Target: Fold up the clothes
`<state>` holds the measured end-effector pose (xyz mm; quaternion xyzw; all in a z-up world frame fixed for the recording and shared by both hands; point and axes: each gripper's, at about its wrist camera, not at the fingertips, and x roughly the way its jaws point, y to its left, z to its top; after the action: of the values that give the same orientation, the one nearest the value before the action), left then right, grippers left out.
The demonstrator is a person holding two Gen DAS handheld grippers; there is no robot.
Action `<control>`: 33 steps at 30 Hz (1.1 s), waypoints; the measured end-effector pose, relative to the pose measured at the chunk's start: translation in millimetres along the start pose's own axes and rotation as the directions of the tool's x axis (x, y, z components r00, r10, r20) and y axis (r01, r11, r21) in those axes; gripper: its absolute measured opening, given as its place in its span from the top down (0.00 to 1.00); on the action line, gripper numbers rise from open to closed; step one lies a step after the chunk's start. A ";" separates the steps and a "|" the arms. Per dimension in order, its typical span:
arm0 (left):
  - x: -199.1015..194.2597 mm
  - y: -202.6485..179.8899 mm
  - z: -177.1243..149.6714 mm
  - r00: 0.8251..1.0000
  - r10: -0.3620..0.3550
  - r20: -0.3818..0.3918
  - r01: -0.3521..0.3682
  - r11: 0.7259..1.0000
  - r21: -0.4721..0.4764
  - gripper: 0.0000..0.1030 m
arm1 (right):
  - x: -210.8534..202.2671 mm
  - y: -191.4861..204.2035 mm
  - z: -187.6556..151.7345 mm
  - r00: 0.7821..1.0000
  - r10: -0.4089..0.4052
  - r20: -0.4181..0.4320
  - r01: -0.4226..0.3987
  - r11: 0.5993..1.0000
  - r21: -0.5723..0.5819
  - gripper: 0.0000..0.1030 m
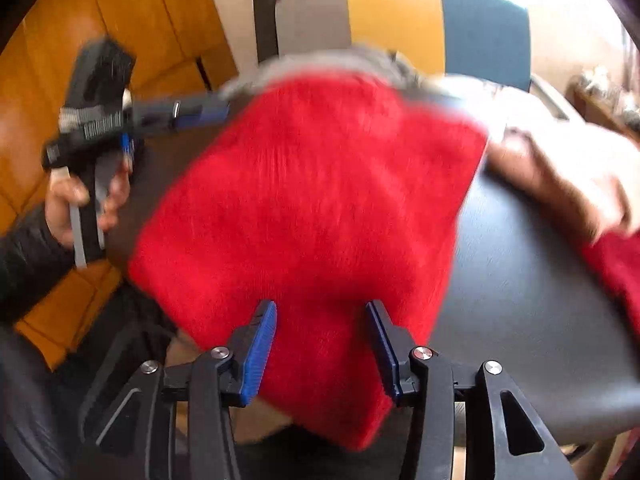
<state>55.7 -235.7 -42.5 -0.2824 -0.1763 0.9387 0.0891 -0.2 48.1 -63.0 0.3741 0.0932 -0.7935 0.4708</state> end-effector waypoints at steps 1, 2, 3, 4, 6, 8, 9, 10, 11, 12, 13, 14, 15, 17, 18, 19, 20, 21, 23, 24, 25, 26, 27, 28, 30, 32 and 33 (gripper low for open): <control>-5.3 5.1 6.8 1.000 0.001 0.014 -0.001 1.000 0.000 0.50 | -2.2 -0.8 7.3 1.000 0.001 0.011 -0.001 1.000 0.002 0.46; -2.4 5.1 12.5 1.000 -0.004 0.009 0.004 1.000 0.011 0.50 | -4.4 -1.6 14.7 1.000 0.001 0.022 -0.001 1.000 0.004 0.42; 1.8 4.2 17.9 1.000 -0.011 0.000 0.011 1.000 0.025 0.50 | -5.7 -2.5 22.2 0.999 0.002 0.033 -0.002 1.000 0.008 0.36; 6.0 3.4 23.3 1.000 -0.017 -0.008 0.017 0.999 0.039 0.50 | 7.0 -4.8 33.0 0.999 -0.001 0.037 -0.001 0.999 0.036 0.32; 20.9 -3.7 27.7 0.999 -0.001 -0.039 0.004 0.997 0.080 0.50 | 32.4 -9.4 54.5 0.999 -0.006 0.045 0.002 0.996 0.091 0.30; 41.7 -6.8 27.7 0.995 0.006 -0.097 0.004 0.994 0.106 0.50 | 57.7 -14.1 76.1 0.999 -0.011 0.053 0.003 0.989 0.145 0.29; 51.5 -7.5 26.5 0.992 0.011 -0.122 0.003 0.994 0.111 0.50 | 70.4 -16.6 86.3 0.998 -0.014 0.055 0.005 0.985 0.172 0.29; 61.3 -8.1 25.2 0.989 0.016 -0.147 0.001 0.993 0.116 0.50 | 83.2 -23.9 88.1 0.999 -0.025 0.024 0.020 0.982 0.187 0.29; 71.8 -8.0 21.3 0.984 0.031 -0.177 -0.011 0.993 0.117 0.50 | 101.1 -30.2 80.7 0.999 -0.043 -0.013 0.045 0.980 0.196 0.29; 80.6 -5.8 15.8 0.981 0.033 -0.189 -0.015 0.996 0.091 0.50 | 111.4 -32.0 65.5 0.998 -0.058 -0.038 0.065 0.978 0.197 0.29; 89.1 -3.3 10.1 0.980 0.031 -0.197 -0.019 0.998 0.062 0.51 | 109.2 -33.6 48.3 0.997 -0.077 -0.013 0.078 0.982 0.174 0.29; 97.6 -0.8 4.4 0.978 0.029 -0.205 -0.023 0.999 0.032 0.51 | 107.0 -35.1 31.0 0.995 -0.096 0.012 0.093 0.984 0.151 0.29; 102.6 -1.4 1.0 0.980 0.033 -0.195 -0.029 0.999 0.023 0.51 | 102.8 -36.7 13.2 0.991 -0.130 0.038 0.125 0.985 0.122 0.29; 113.8 -15.0 0.0 0.975 0.118 -0.190 -0.103 0.991 0.086 0.50 | 95.8 -48.2 -1.1 0.990 -0.120 0.076 0.105 0.979 0.176 0.29; 117.7 -20.1 0.7 0.970 0.149 -0.190 -0.132 0.986 0.103 0.49 | 96.7 -57.4 -3.1 0.991 -0.100 0.087 0.080 0.974 0.213 0.29; 121.5 -25.2 1.3 0.965 0.180 -0.188 -0.160 0.980 0.119 0.49 | 97.1 -61.4 -2.9 0.992 -0.091 0.087 0.069 0.971 0.227 0.29; 123.3 -25.7 1.1 0.965 0.190 -0.183 -0.172 0.979 0.112 0.49 | 99.4 -62.1 0.0 0.992 -0.096 0.081 0.076 0.972 0.222 0.28; 123.9 -24.5 0.8 0.965 0.191 -0.177 -0.175 0.979 0.107 0.49 | 101.7 -62.7 2.7 0.992 -0.100 0.075 0.082 0.973 0.217 0.27; 121.8 -23.5 -1.1 0.968 0.190 -0.165 -0.175 0.979 0.103 0.49 | 103.3 -63.9 5.2 0.993 -0.095 0.075 0.077 0.974 0.214 0.26; 121.5 -23.3 -1.4 0.968 0.192 -0.163 -0.177 0.979 0.102 0.49 | 101.6 -63.4 3.6 0.992 -0.096 0.078 0.077 0.974 0.213 0.26; 121.1 -23.2 -1.8 0.968 0.194 -0.161 -0.179 0.979 0.101 0.49 | 99.9 -62.7 2.1 0.992 -0.097 0.081 0.077 0.974 0.212 0.26; 121.0 -24.3 -1.3 0.967 0.200 -0.159 -0.184 0.977 0.107 0.49 | 97.8 -61.4 1.2 0.992 -0.097 0.082 0.078 0.974 0.212 0.26; 119.0 -26.5 -0.4 0.966 0.206 -0.155 -0.189 0.975 0.120 0.49 | 95.6 -60.0 0.3 0.992 -0.098 0.083 0.078 0.974 0.211 0.26; 116.6 -28.8 0.5 0.965 0.213 -0.150 -0.194 0.972 0.133 0.49 | 93.5 -58.6 -0.6 0.992 -0.098 0.083 0.079 0.975 0.210 0.25; 100.4 -32.6 5.7 0.967 0.226 -0.120 -0.211 0.969 0.126 0.49 | 89.3 -55.9 -2.4 0.991 -0.099 0.085 0.080 0.975 0.208 0.24; 73.1 -32.6 10.1 0.971 0.228 -0.075 -0.222 0.971 0.086 0.48 | 86.1 -53.8 -2.4 0.991 -0.107 0.085 0.088 0.974 0.208 0.23; 62.3 -34.3 5.3 0.973 0.219 -0.070 -0.212 0.973 0.088 0.47 | 82.1 -50.9 -1.1 0.989 -0.122 0.085 0.102 0.973 0.205 0.20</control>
<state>3.6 -189.0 -56.3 -0.3330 -0.1035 0.9372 0.0048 -64.0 20.5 -130.2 0.3749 0.0110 -0.8414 0.3891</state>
